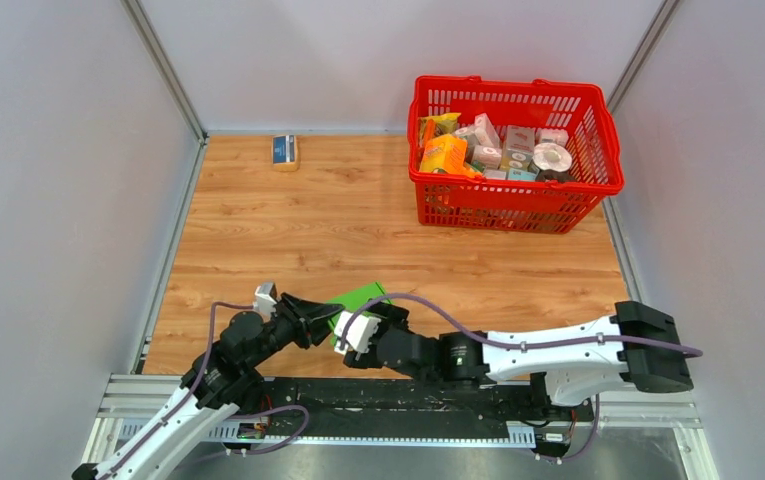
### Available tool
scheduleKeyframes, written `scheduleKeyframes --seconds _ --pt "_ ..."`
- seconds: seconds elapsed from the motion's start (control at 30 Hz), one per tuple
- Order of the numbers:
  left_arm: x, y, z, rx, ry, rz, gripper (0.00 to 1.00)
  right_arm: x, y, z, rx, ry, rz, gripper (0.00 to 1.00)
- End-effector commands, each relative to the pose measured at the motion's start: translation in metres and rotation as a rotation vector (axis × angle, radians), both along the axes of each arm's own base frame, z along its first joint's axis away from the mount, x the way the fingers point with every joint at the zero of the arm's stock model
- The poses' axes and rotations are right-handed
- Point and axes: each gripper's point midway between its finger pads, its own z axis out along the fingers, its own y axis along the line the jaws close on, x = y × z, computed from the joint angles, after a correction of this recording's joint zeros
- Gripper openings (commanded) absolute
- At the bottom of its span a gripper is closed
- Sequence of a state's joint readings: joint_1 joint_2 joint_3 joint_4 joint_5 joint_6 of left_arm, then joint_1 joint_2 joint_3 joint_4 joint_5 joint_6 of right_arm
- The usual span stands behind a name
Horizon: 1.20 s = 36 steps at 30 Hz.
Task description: Fold the paper box
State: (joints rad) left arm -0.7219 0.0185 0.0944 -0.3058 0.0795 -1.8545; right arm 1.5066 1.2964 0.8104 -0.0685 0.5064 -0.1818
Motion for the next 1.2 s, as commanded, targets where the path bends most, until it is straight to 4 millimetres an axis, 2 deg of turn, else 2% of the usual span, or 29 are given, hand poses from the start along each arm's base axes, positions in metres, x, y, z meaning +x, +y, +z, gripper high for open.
scheduleKeyframes --seconds 0.0,0.03,0.07,0.13,0.23,0.27,0.33,0.43,0.5,0.53,0.6,0.67,0.7,0.73,0.77,0.8,0.83,0.87,0.9,0.93,0.97,1.0,1.03,1.07,1.1,1.13,1.17 --pt "-0.029 0.006 -0.044 0.071 0.219 -0.065 0.19 0.027 -0.009 0.021 -0.062 -0.317 -0.152 0.7" --pt "-0.03 0.005 -0.043 0.072 0.215 -0.073 0.19 0.028 -0.012 0.018 -0.071 -0.349 -0.161 0.7" --pt "-0.03 0.006 -0.042 0.077 0.212 -0.072 0.19 0.026 -0.007 0.026 -0.022 -0.37 -0.175 0.68" --pt "-0.032 0.007 -0.039 0.085 0.209 -0.076 0.19 0.027 -0.01 0.026 -0.047 -0.424 -0.191 0.64" --pt "-0.033 0.006 -0.036 0.083 0.209 -0.084 0.21 0.021 -0.009 0.029 -0.039 -0.467 -0.186 0.53" --pt "-0.033 0.006 -0.036 0.083 0.209 -0.085 0.24 0.016 -0.006 0.031 -0.023 -0.47 -0.181 0.46" --pt "-0.033 0.006 -0.034 0.082 0.198 -0.086 0.29 0.014 -0.007 0.03 -0.027 -0.476 -0.181 0.42" --pt "-0.03 0.008 -0.029 0.088 0.162 -0.076 0.48 0.009 -0.008 0.027 -0.029 -0.473 -0.182 0.36" --pt "-0.028 0.01 -0.026 0.103 0.137 -0.065 0.67 0.007 -0.01 0.022 -0.036 -0.457 -0.186 0.32" --pt "-0.028 0.011 -0.025 0.122 0.11 -0.067 0.73 0.007 -0.011 0.021 -0.036 -0.449 -0.189 0.31" --pt "-0.025 0.014 -0.017 0.146 0.068 -0.054 0.74 0.006 -0.015 0.015 -0.045 -0.425 -0.198 0.29" --pt "-0.025 0.017 -0.018 0.216 0.024 -0.062 0.75 0.005 -0.019 0.006 -0.078 -0.402 -0.194 0.28" --pt "-0.023 0.022 -0.007 0.231 -0.02 -0.045 0.75 0.004 -0.018 0.007 -0.043 -0.351 -0.206 0.28" --pt "-0.022 0.025 -0.013 0.321 -0.052 -0.059 0.75 0.006 -0.026 -0.002 -0.1 -0.34 -0.208 0.28" --pt "-0.024 0.033 -0.023 0.411 -0.039 -0.065 0.75 0.003 -0.026 -0.006 -0.108 -0.306 -0.189 0.27" --pt "-0.019 0.043 -0.012 0.473 -0.087 -0.033 0.75 -0.001 -0.025 -0.01 -0.073 -0.226 -0.187 0.27" --pt "-0.019 0.052 -0.015 0.591 -0.146 -0.053 0.75 0.003 -0.028 -0.016 -0.102 -0.172 -0.181 0.28" --pt "-0.021 0.064 -0.026 0.697 -0.128 -0.066 0.76 -0.003 -0.036 -0.032 -0.166 -0.111 -0.139 0.27" --pt "-0.014 0.077 -0.017 0.767 -0.155 -0.022 0.76 -0.006 -0.037 -0.038 -0.182 -0.065 -0.121 0.27" --pt "-0.014 0.086 -0.02 0.853 -0.185 -0.036 0.75 0.002 -0.048 -0.05 -0.23 0.022 -0.146 0.28" --pt "-0.011 0.089 -0.016 0.898 -0.222 -0.044 0.72 -0.004 -0.049 -0.061 -0.256 0.112 -0.115 0.27" --pt "-0.006 0.091 -0.008 0.924 -0.265 -0.037 0.7 -0.002 -0.051 -0.063 -0.272 0.133 -0.124 0.27" --pt "-0.001 0.088 0.0 0.934 -0.322 -0.038 0.67 0.002 -0.055 -0.069 -0.285 0.202 -0.151 0.28" --pt "0.003 0.083 0.004 0.937 -0.361 -0.046 0.65 -0.011 -0.05 -0.075 -0.292 0.314 -0.093 0.28" --pt "0.003 0.073 0.007 0.932 -0.433 -0.104 0.64 -0.009 -0.05 -0.077 -0.297 0.352 -0.11 0.27" --pt "0.011 0.059 0.025 0.878 -0.517 -0.095 0.63 -0.005 -0.055 -0.086 -0.327 0.401 -0.128 0.27" --pt "0.014 0.049 0.021 0.878 -0.542 -0.137 0.62 -0.012 -0.048 -0.084 -0.32 0.458 -0.096 0.27"
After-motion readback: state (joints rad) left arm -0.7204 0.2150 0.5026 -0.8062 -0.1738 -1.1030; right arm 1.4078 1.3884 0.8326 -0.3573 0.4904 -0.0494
